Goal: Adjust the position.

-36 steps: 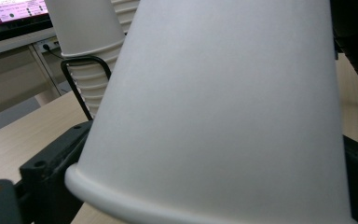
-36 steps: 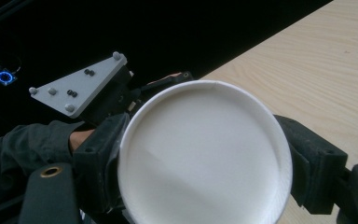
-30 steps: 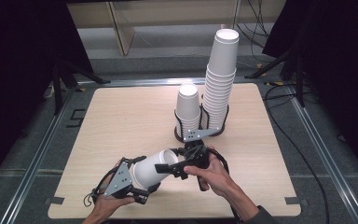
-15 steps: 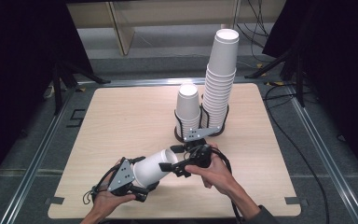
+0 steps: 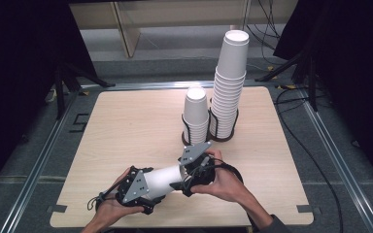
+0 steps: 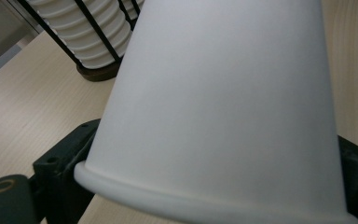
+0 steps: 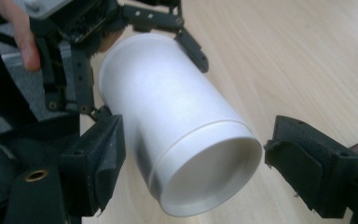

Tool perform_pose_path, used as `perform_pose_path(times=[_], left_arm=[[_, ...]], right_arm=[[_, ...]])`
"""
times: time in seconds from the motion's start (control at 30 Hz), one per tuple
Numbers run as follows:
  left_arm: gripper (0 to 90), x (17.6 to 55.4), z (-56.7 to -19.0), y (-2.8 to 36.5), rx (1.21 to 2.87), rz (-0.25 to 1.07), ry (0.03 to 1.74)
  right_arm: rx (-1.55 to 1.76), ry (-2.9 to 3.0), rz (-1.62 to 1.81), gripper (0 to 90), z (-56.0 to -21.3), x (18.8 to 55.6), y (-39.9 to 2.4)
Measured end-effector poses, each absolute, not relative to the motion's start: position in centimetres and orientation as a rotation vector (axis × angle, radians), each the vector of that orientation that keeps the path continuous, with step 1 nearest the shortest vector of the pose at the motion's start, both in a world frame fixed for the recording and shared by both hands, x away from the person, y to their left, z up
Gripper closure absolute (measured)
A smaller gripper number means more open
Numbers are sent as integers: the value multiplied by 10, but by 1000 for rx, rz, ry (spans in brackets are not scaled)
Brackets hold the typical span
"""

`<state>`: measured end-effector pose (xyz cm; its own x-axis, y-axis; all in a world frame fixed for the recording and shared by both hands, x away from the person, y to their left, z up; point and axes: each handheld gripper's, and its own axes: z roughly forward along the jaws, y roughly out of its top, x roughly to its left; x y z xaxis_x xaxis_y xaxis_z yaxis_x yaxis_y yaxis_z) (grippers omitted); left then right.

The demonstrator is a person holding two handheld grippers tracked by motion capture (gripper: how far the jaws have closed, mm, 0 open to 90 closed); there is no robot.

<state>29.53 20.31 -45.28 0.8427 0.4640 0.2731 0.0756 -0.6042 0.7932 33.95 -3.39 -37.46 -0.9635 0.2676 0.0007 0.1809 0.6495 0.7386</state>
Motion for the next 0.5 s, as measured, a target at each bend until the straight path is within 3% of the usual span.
perform_pose_path(times=[0.5], left_arm=[[83, 290, -453, 198, 2277, 608, 265]], right_arm=[[189, 2869, 999, 200, -391, 333, -16]])
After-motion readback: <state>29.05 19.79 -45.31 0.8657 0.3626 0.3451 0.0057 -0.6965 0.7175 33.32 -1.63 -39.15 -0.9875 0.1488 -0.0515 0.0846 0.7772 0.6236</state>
